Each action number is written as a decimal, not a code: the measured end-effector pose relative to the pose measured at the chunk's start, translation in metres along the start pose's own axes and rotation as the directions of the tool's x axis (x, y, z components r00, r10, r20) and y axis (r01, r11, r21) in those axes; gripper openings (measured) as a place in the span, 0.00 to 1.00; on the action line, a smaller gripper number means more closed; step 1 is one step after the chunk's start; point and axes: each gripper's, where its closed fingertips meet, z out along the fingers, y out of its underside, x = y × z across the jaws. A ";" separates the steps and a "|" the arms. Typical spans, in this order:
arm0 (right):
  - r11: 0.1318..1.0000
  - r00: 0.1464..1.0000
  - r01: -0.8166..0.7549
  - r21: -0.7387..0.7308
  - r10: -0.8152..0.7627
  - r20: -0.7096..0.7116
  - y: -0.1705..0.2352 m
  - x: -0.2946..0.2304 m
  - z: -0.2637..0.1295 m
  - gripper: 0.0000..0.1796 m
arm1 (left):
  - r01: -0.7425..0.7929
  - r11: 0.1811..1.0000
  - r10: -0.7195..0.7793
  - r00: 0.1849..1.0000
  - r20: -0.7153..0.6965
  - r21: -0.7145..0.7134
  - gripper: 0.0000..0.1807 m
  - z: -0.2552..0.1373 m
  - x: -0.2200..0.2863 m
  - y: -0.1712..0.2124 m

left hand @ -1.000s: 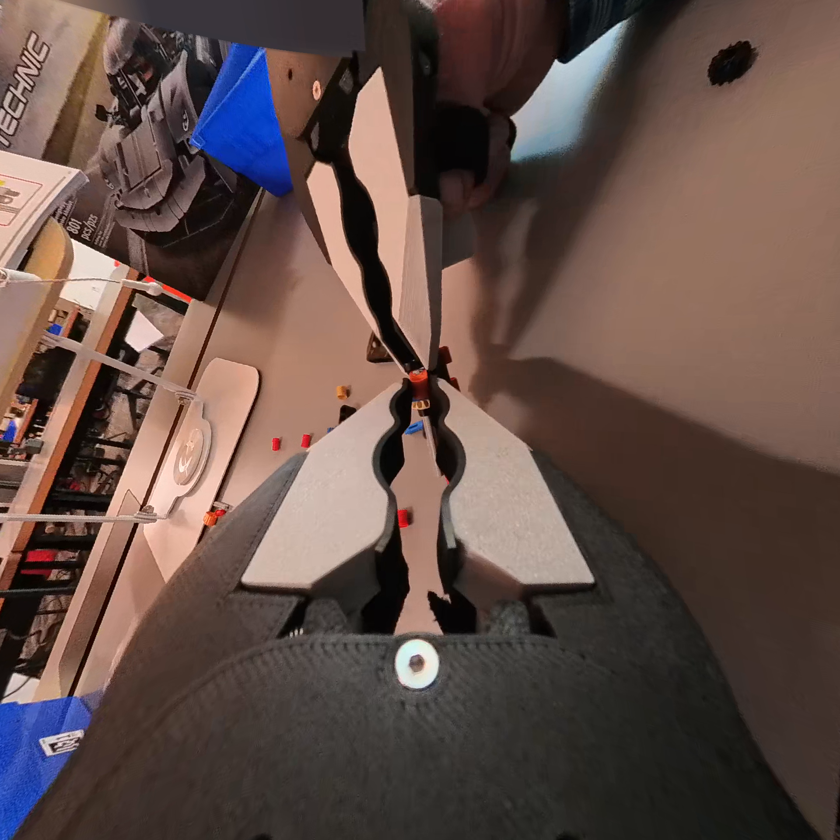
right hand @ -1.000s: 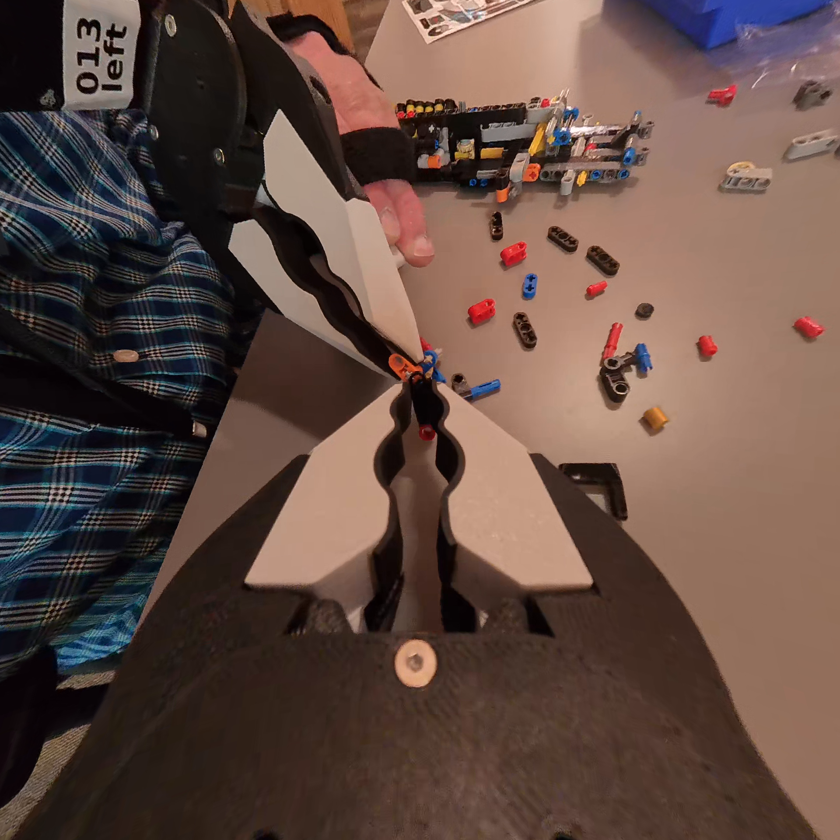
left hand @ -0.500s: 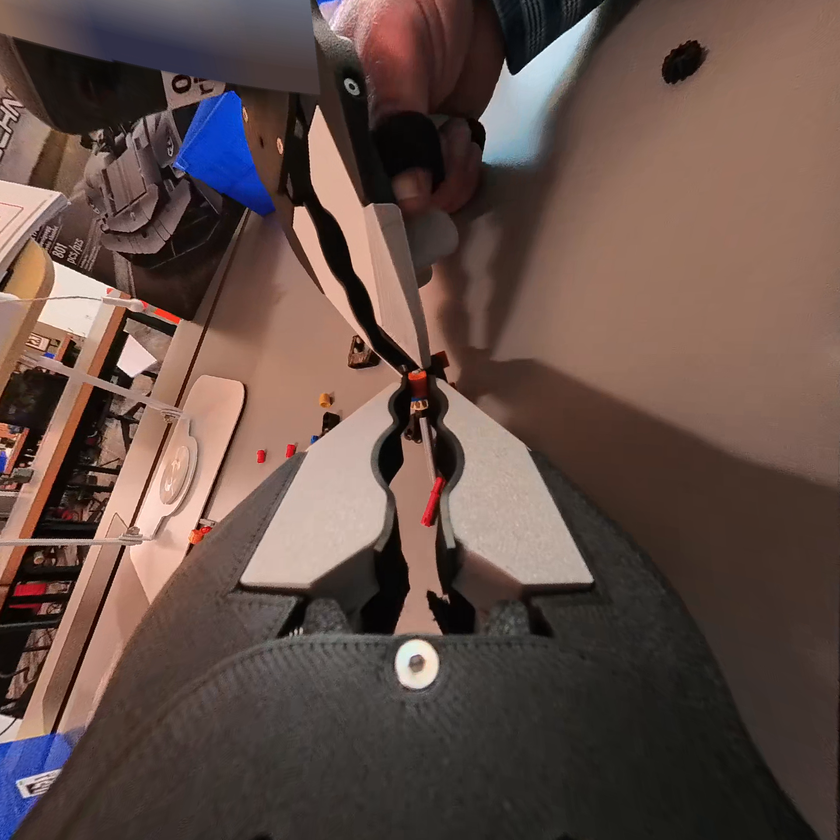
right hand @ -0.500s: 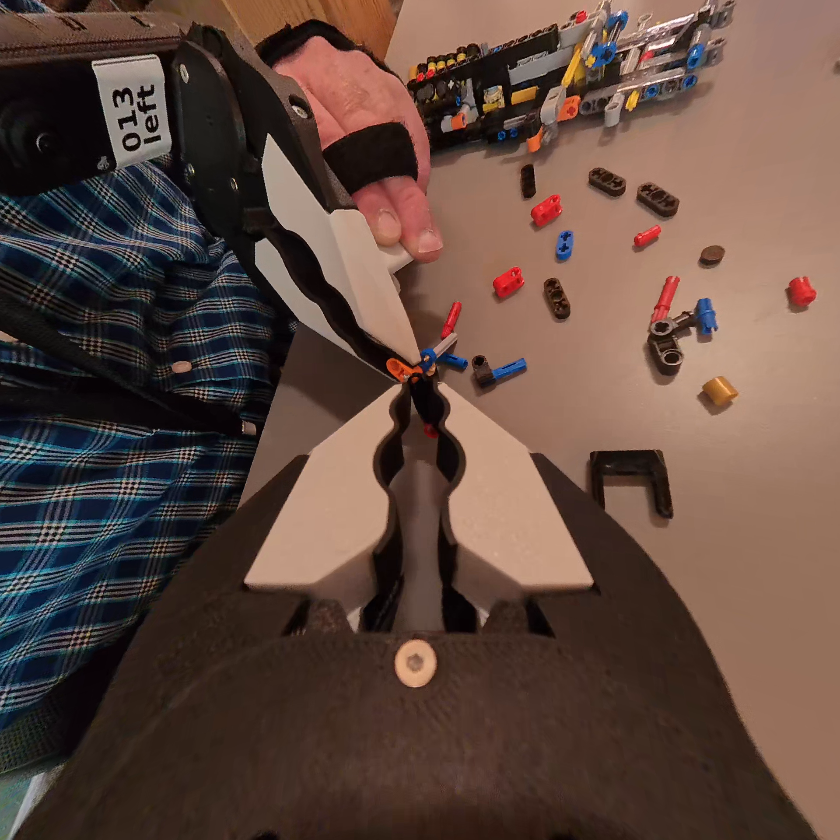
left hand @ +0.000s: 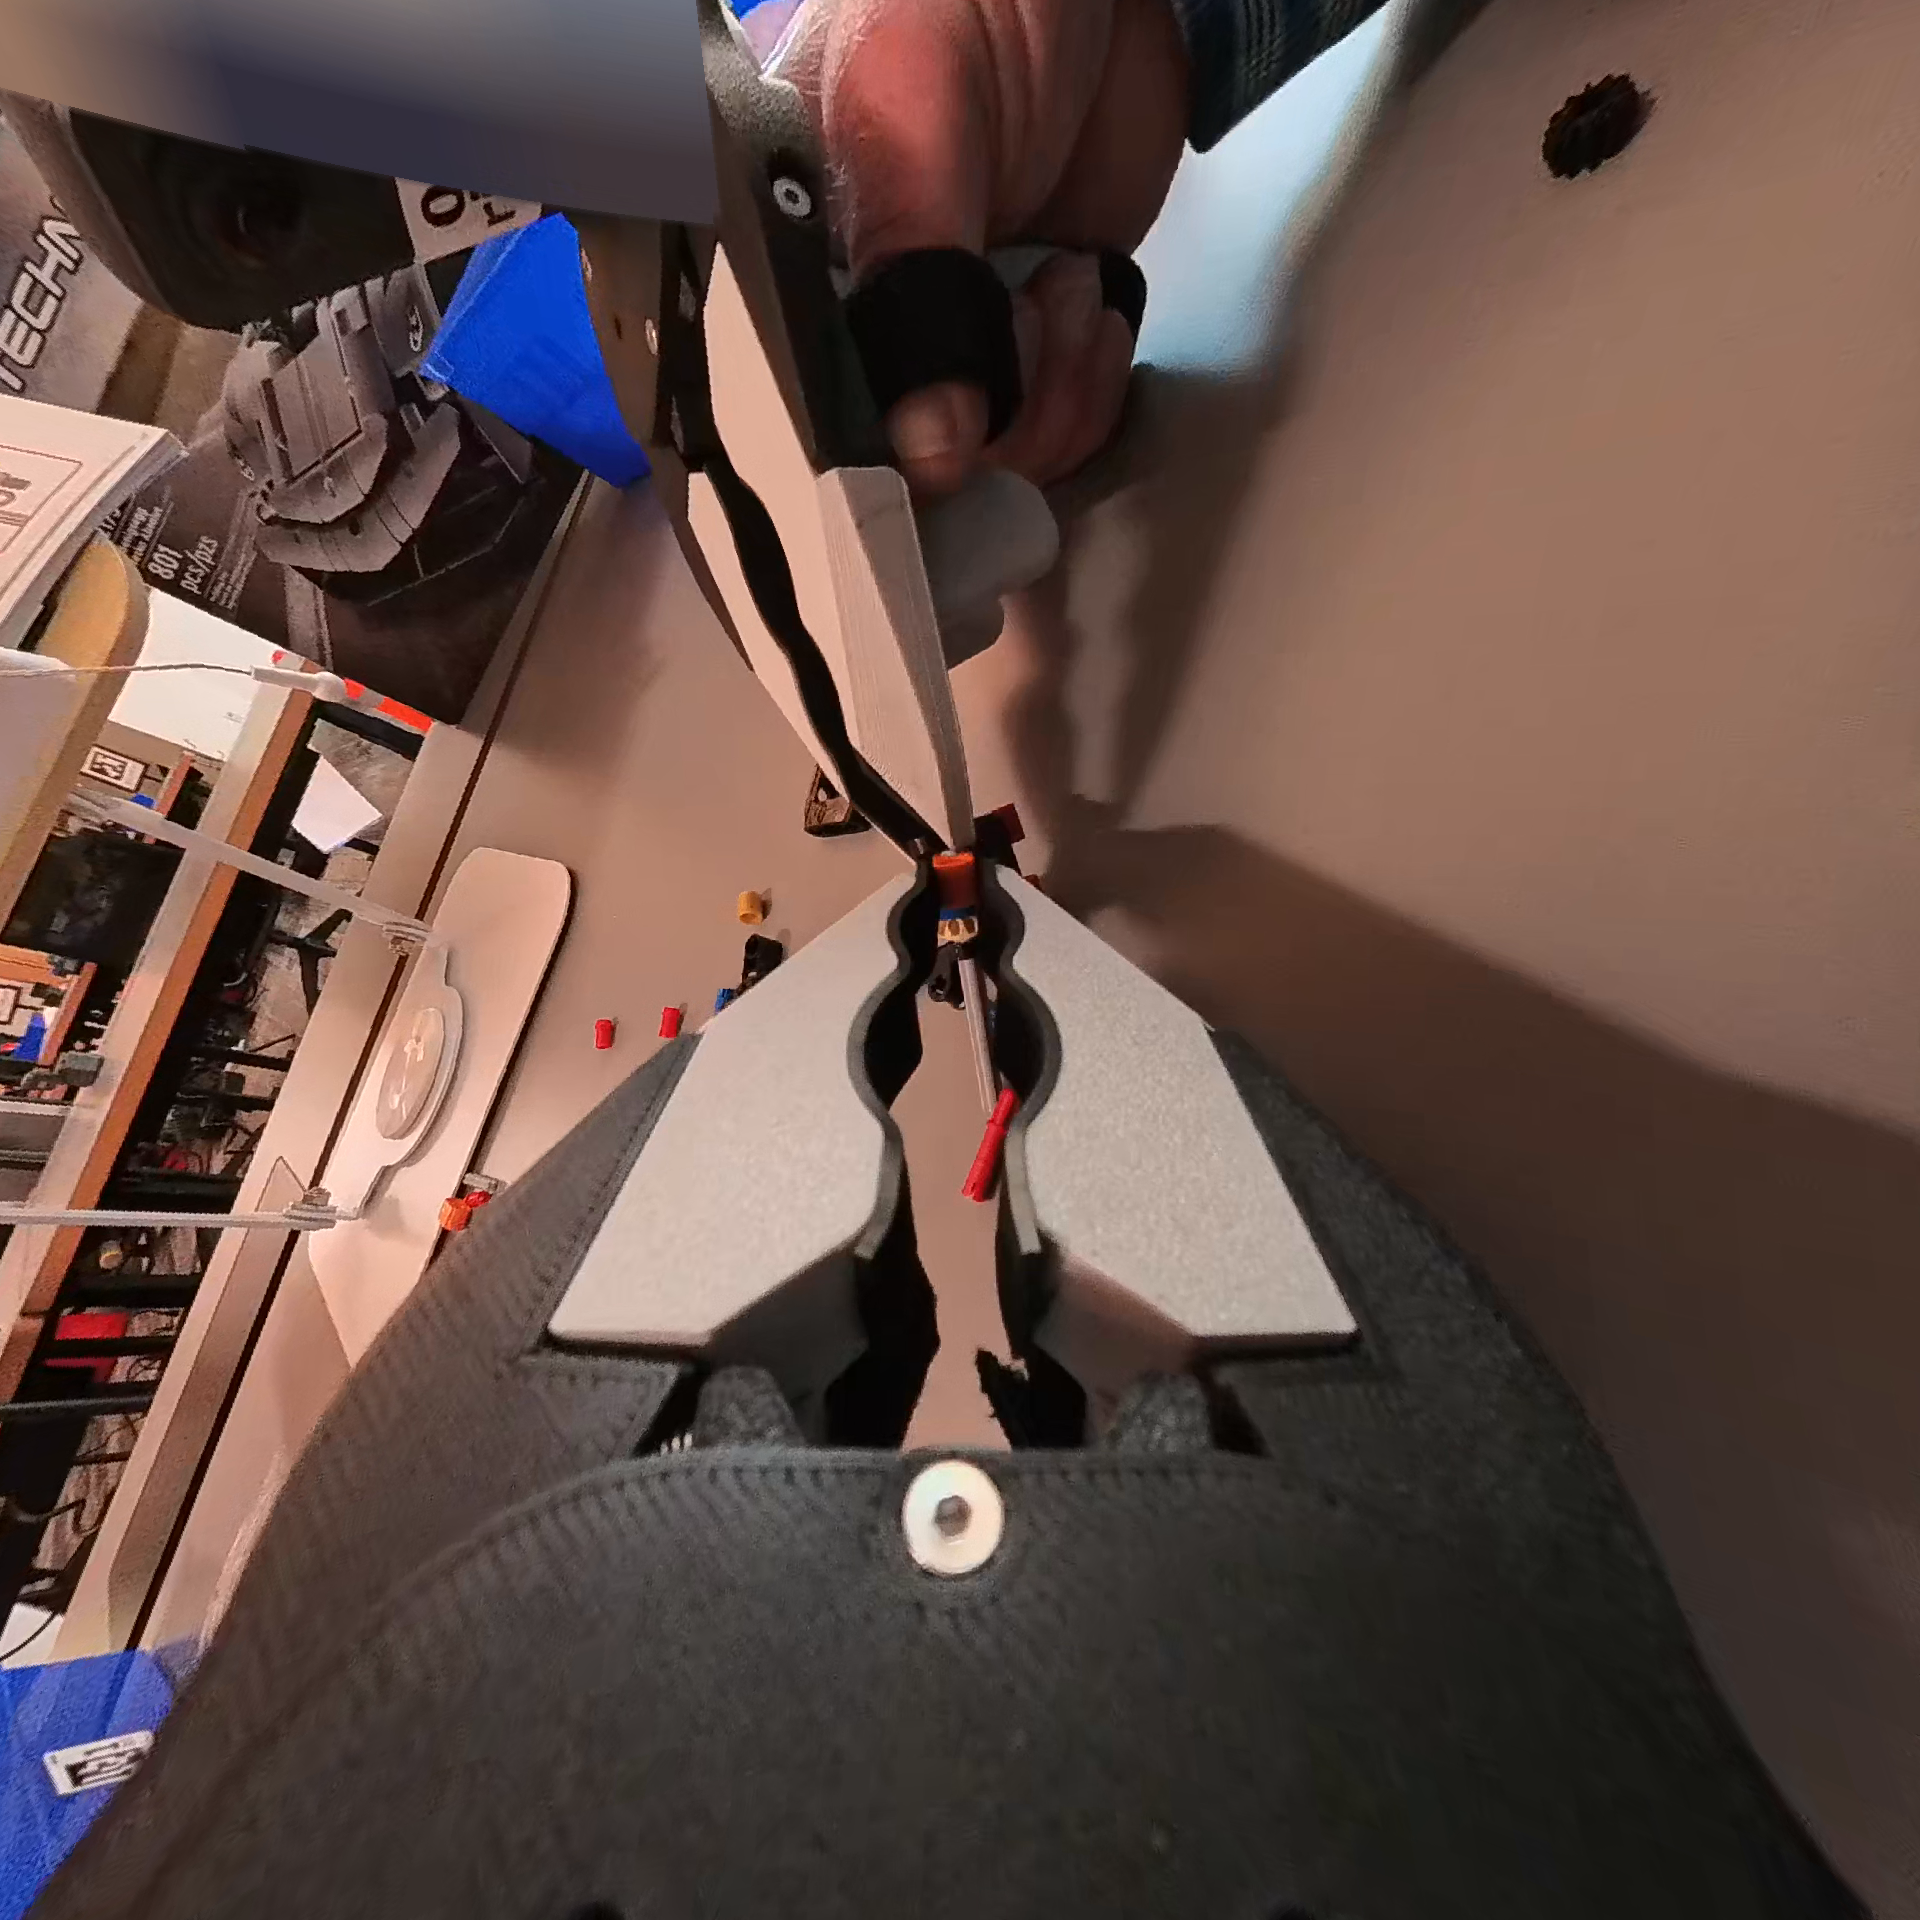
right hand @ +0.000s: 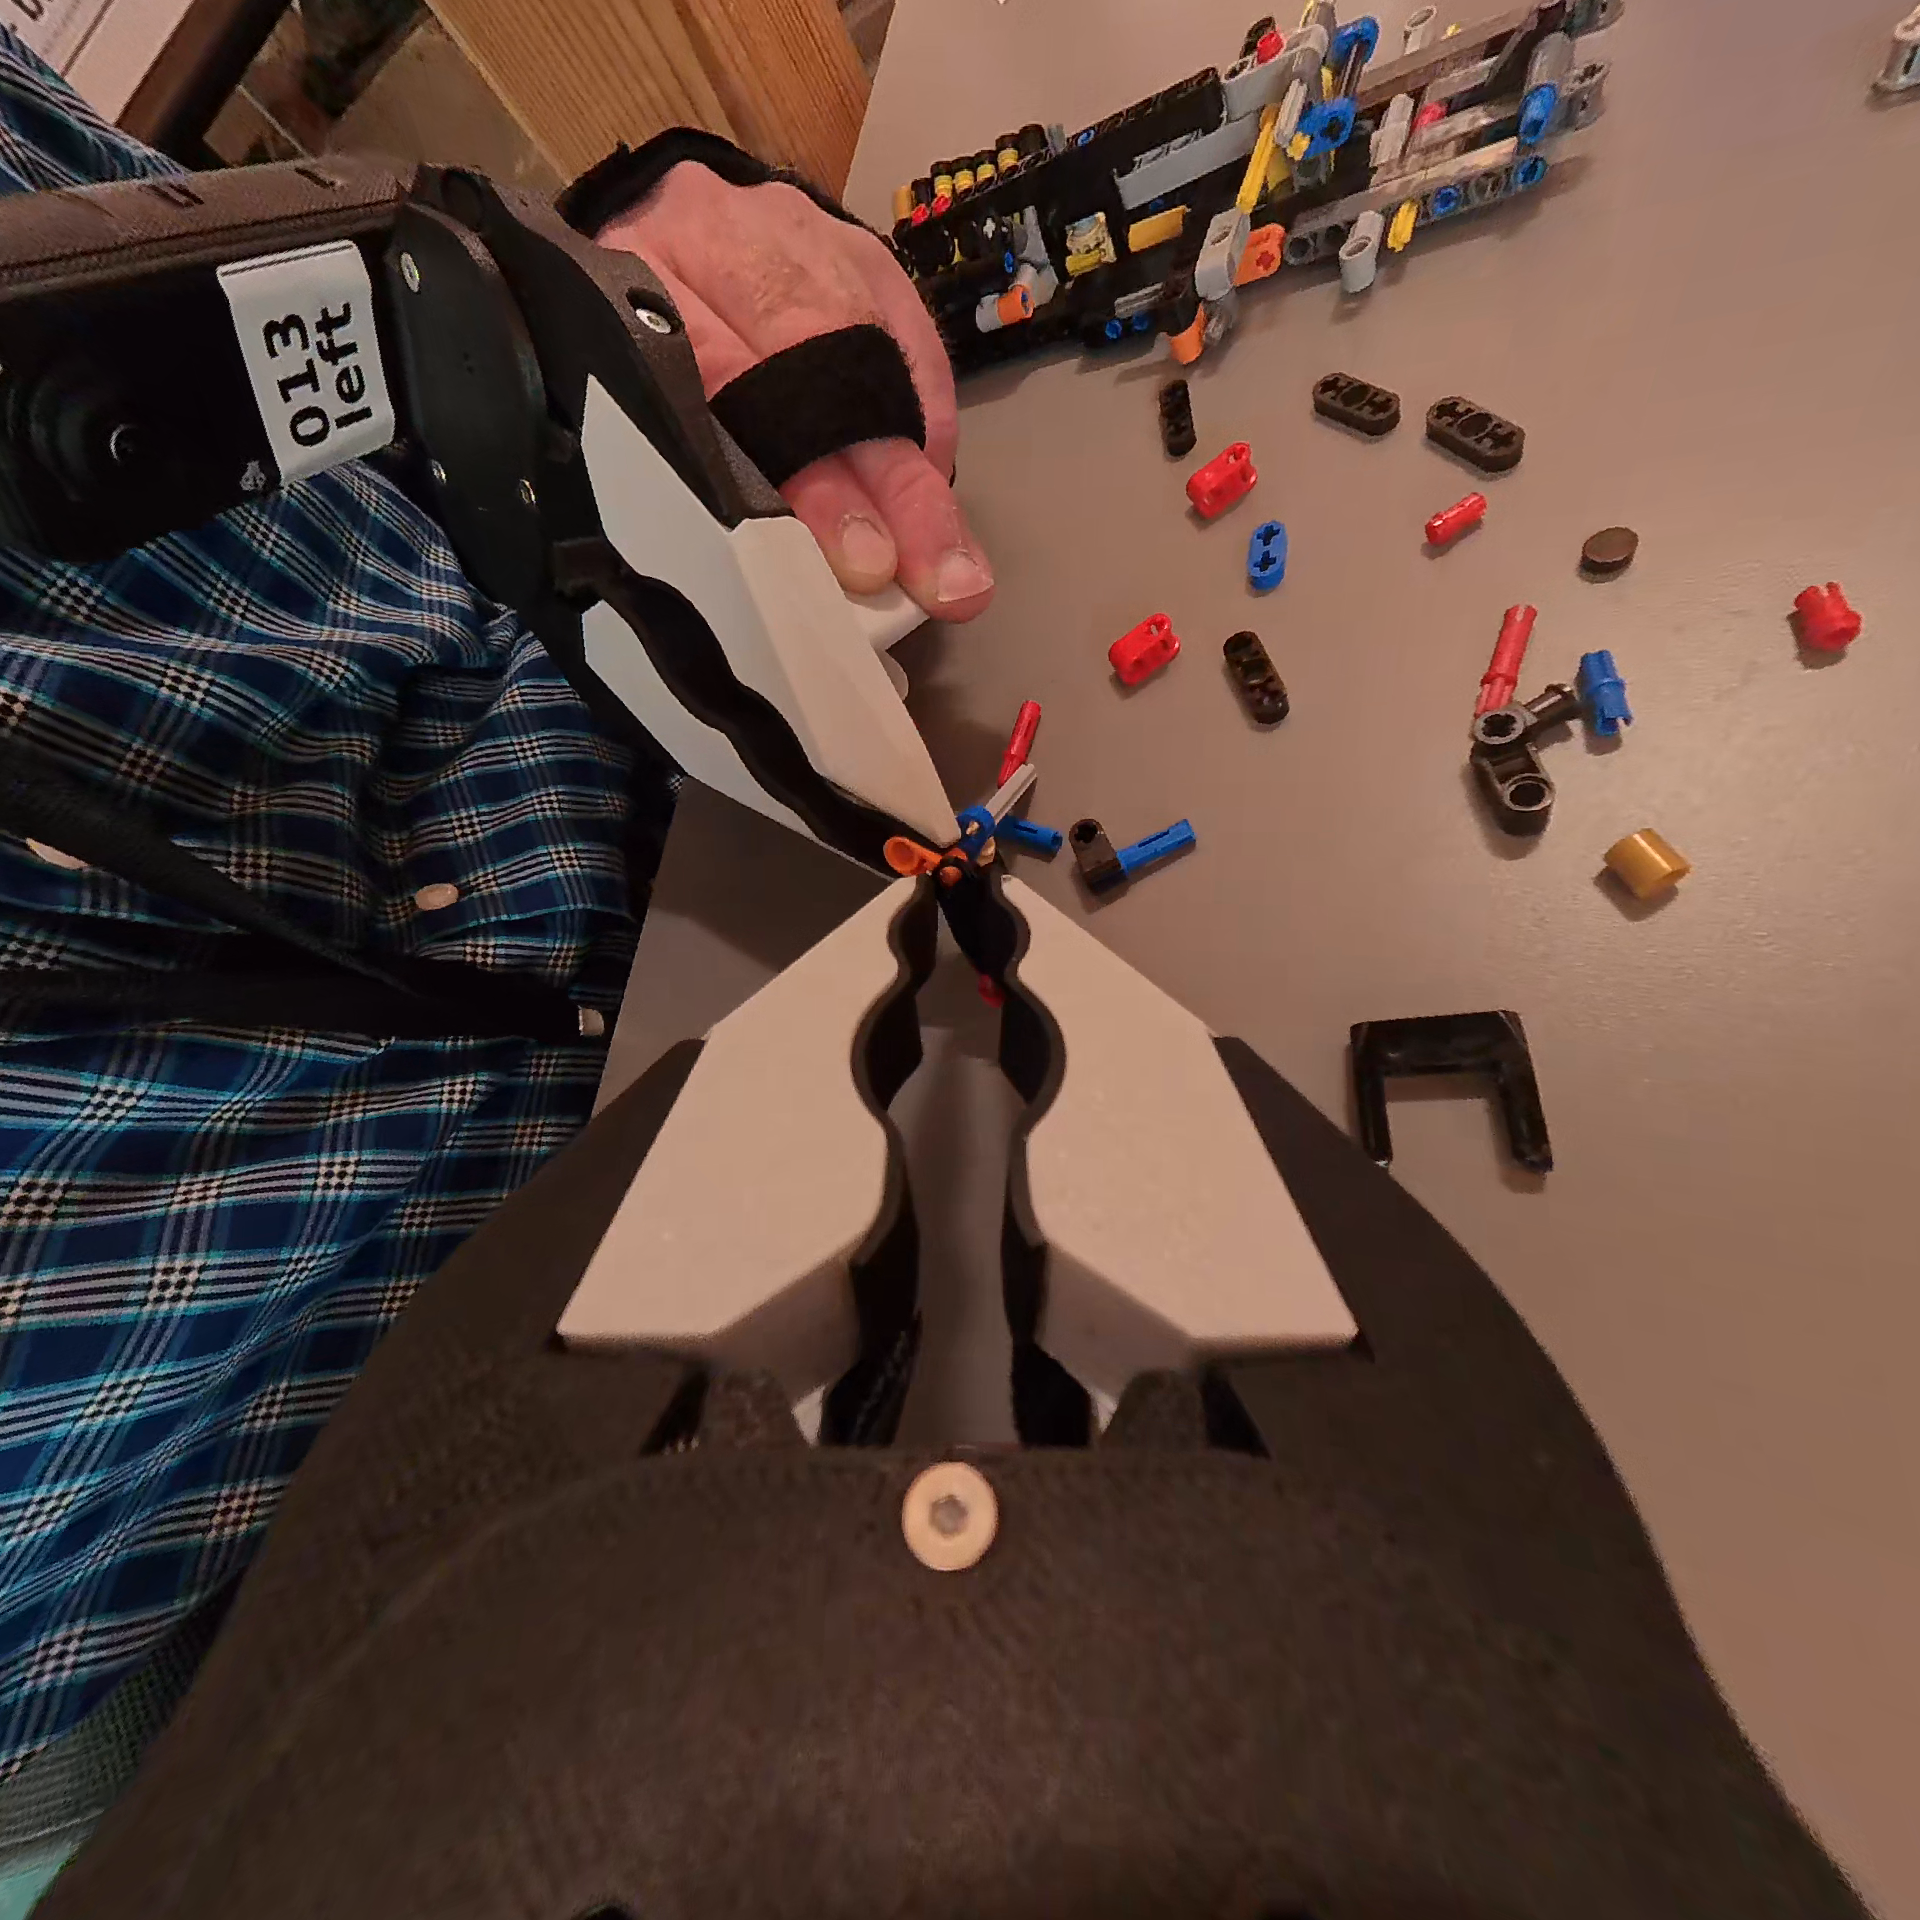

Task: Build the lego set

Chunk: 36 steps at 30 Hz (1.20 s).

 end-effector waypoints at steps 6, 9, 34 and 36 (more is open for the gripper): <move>1.000 1.000 -0.016 0.002 0.016 -0.008 0.000 0.002 0.001 0.03 | 0.014 1.000 -0.014 1.000 0.006 -0.008 0.03 0.000 -0.001 0.001; 1.000 1.000 -0.011 0.004 0.011 -0.018 -0.001 0.001 0.001 0.03 | 0.018 1.000 -0.018 1.000 0.010 -0.010 0.03 0.000 -0.002 0.001; 1.000 0.999 0.001 0.021 0.000 -0.043 -0.004 0.004 0.004 0.03 | 0.045 0.999 -0.045 0.999 0.023 -0.007 0.03 0.001 -0.003 0.004; 1.000 0.999 0.010 0.017 -0.009 -0.051 -0.005 0.005 0.004 0.03 | 0.047 0.999 -0.047 0.999 0.025 -0.009 0.03 0.001 -0.004 0.004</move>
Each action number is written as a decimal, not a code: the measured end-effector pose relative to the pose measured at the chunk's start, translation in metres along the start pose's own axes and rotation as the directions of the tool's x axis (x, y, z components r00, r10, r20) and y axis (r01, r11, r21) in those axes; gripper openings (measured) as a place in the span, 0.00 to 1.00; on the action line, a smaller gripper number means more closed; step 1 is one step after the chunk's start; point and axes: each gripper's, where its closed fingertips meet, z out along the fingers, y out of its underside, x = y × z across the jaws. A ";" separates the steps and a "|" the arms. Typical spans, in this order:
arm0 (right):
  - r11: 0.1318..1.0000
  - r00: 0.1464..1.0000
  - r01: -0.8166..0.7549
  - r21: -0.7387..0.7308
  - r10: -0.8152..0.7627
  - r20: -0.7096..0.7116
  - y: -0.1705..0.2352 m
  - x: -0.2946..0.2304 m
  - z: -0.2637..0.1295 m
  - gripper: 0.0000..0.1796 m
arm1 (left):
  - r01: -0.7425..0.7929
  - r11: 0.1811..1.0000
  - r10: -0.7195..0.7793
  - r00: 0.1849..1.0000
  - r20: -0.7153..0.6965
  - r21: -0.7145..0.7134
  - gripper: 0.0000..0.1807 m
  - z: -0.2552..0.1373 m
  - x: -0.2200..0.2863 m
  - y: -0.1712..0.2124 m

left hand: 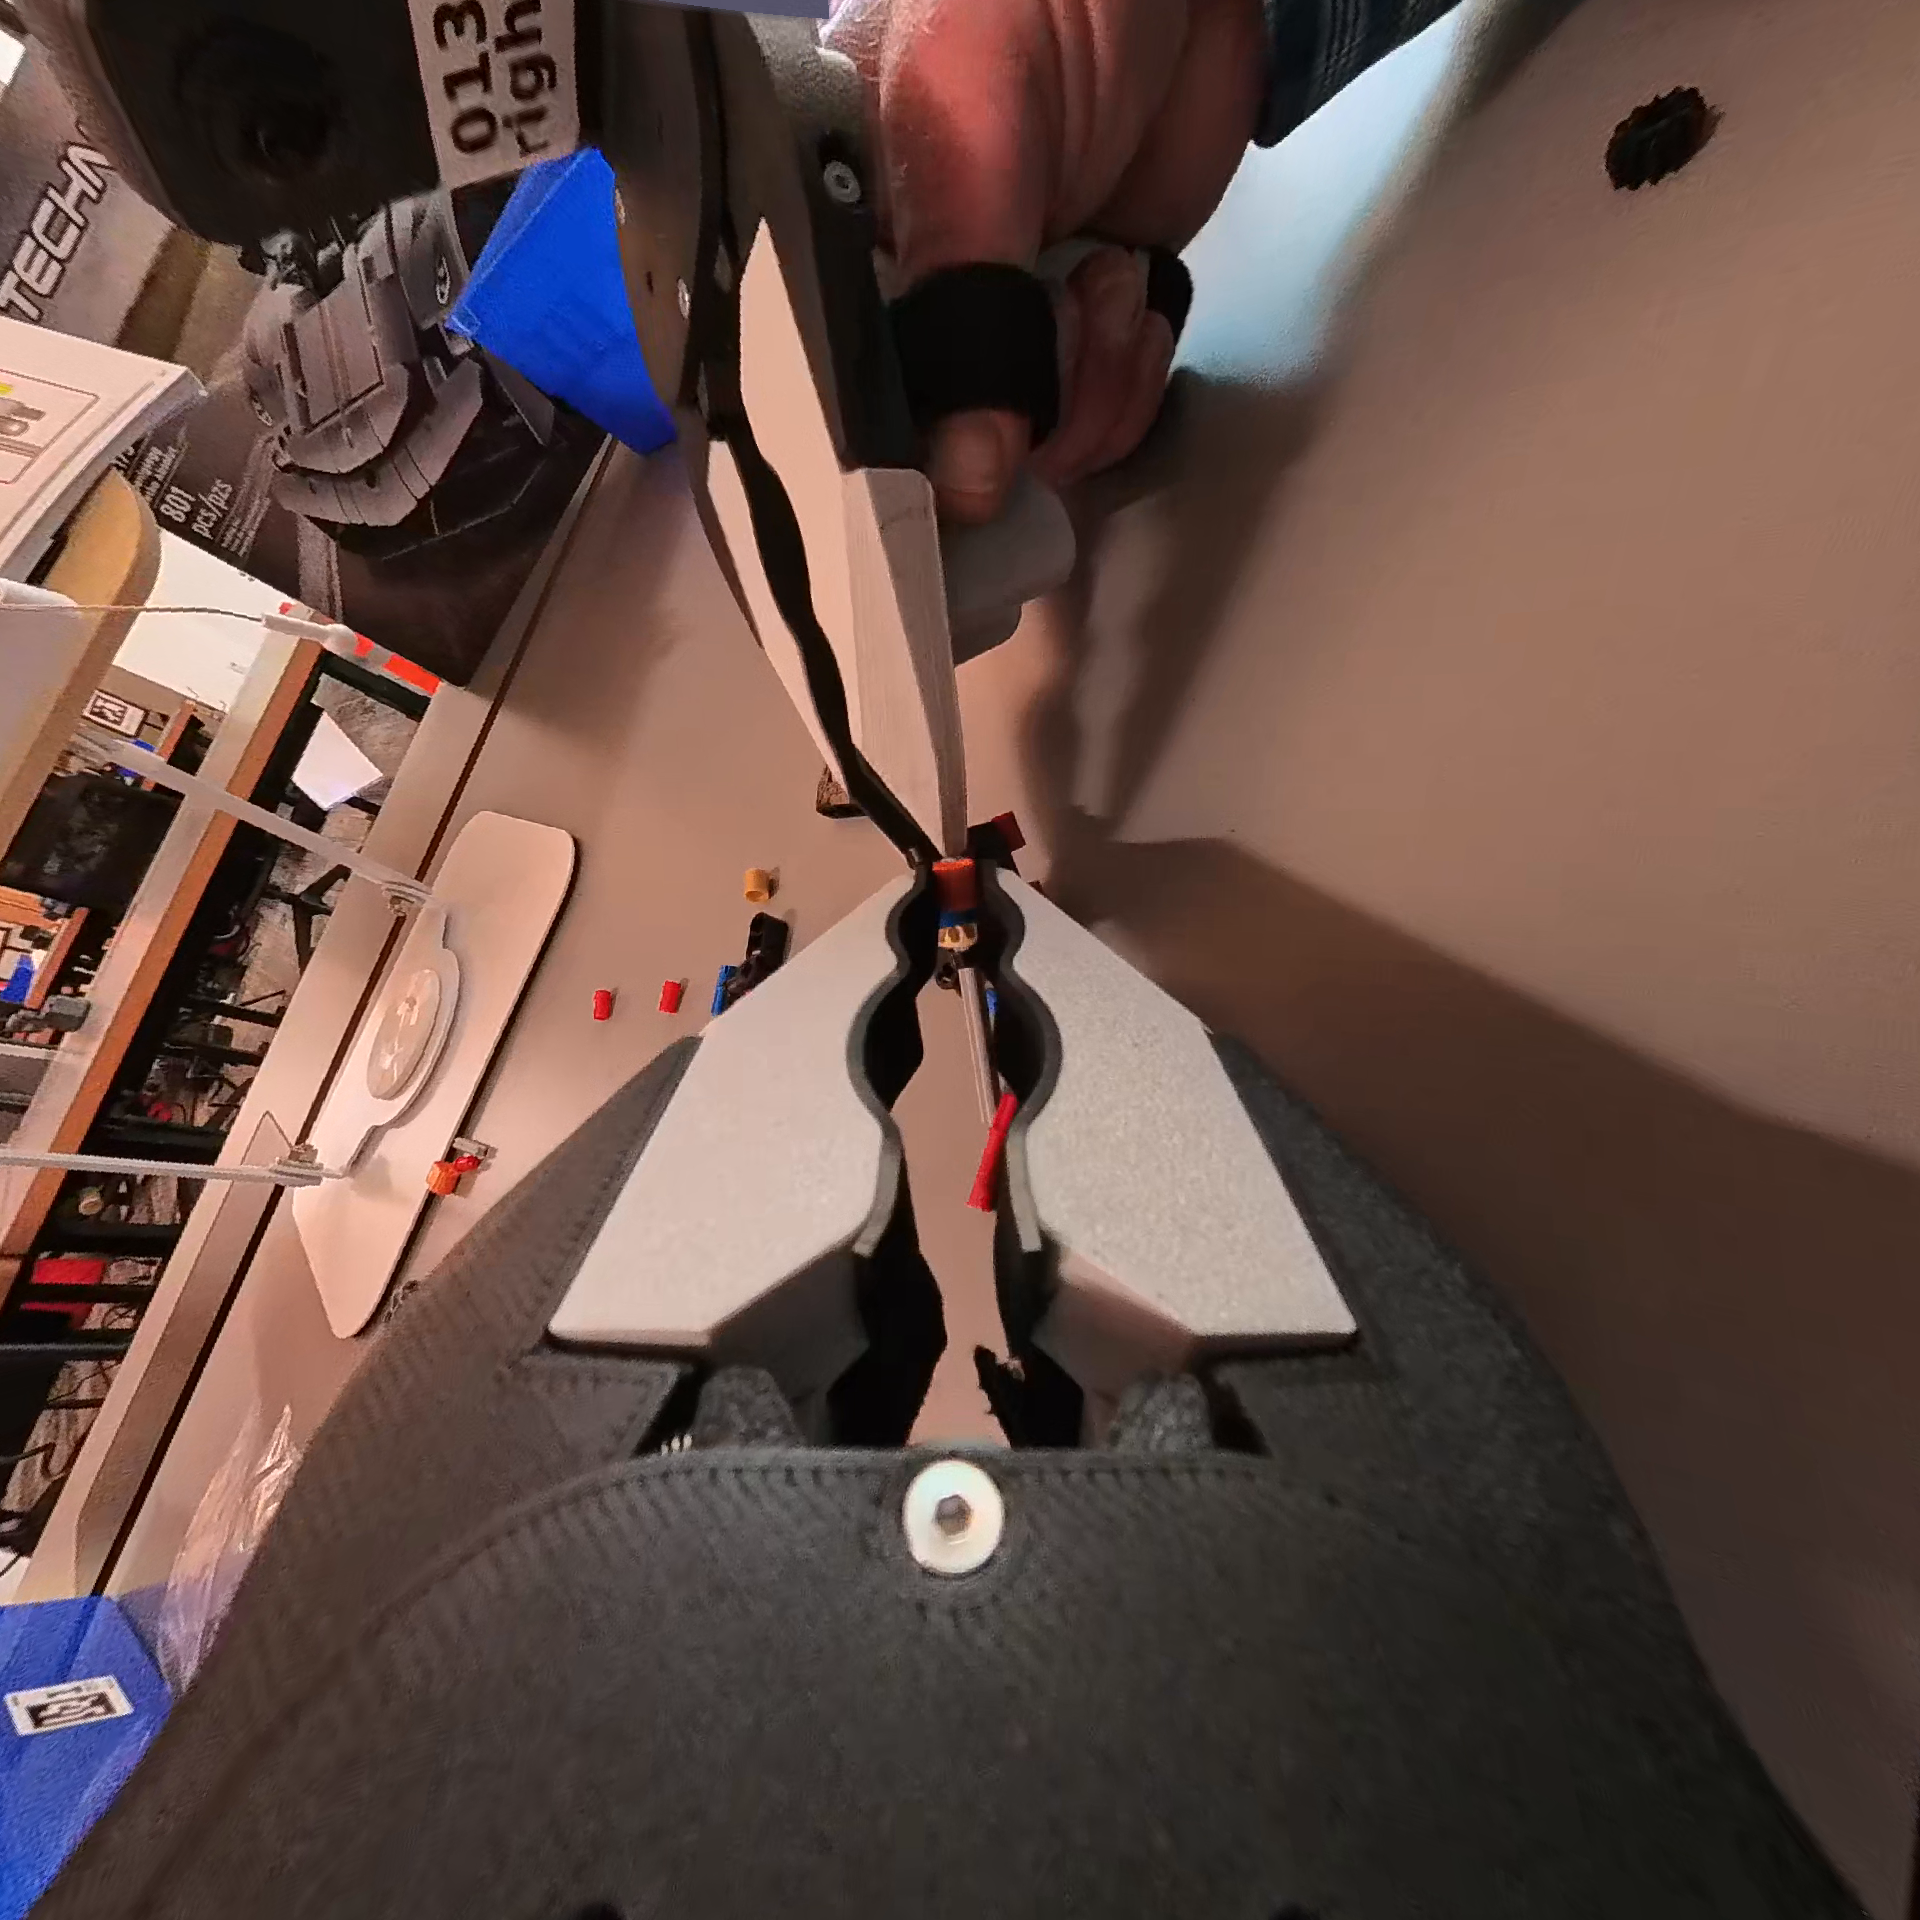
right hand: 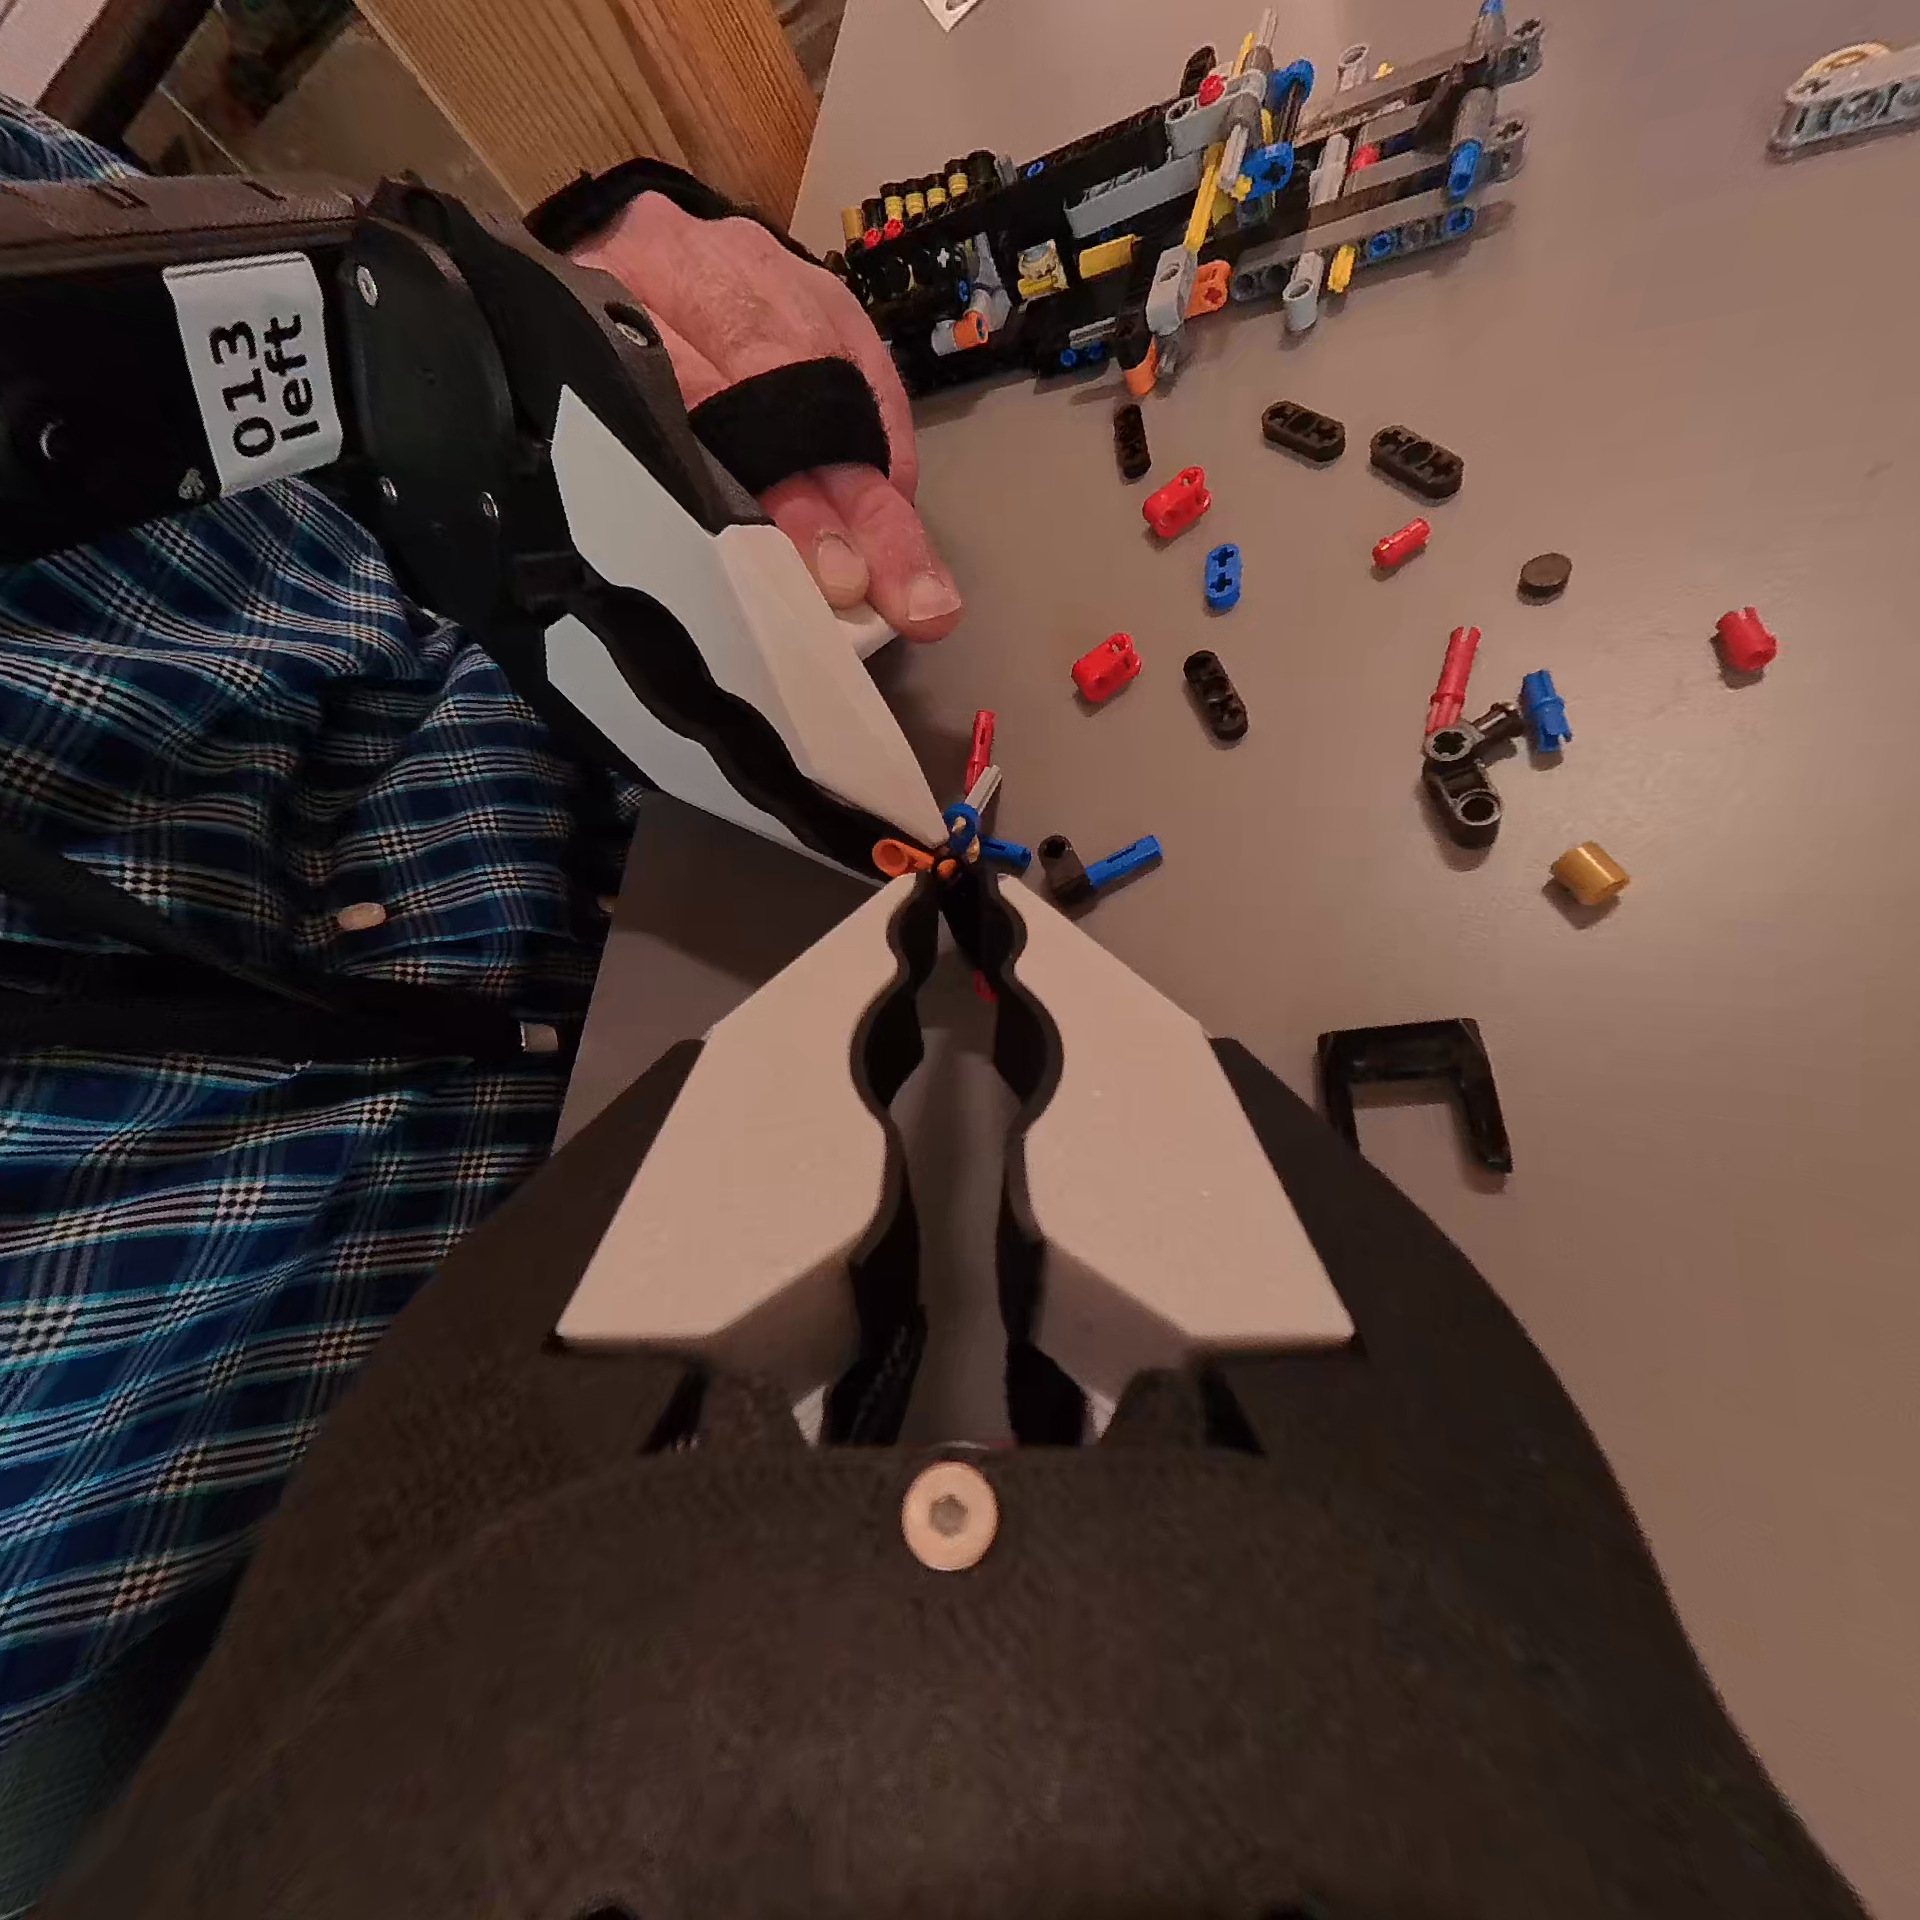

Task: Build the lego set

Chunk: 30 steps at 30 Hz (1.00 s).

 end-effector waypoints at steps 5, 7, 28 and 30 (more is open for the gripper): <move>0.998 0.998 0.051 -0.026 -0.052 -0.043 0.000 0.000 0.001 0.02 | 0.014 1.000 -0.014 1.000 0.002 -0.002 0.03 0.000 -0.001 0.001; 0.996 0.995 0.078 -0.053 -0.081 -0.066 0.000 0.000 0.001 0.02 | 0.014 1.000 -0.014 1.000 0.005 -0.004 0.03 0.000 -0.001 0.000; 0.920 0.920 0.230 -0.317 -0.312 -0.237 0.015 0.020 0.011 0.00 | 0.062 0.998 -0.062 0.998 -0.016 0.005 0.03 0.001 0.000 -0.002; 0.928 0.922 0.231 -0.293 -0.305 -0.240 0.011 0.024 0.009 0.00 | 0.027 1.000 -0.027 0.999 -0.022 0.009 0.03 0.005 0.003 -0.006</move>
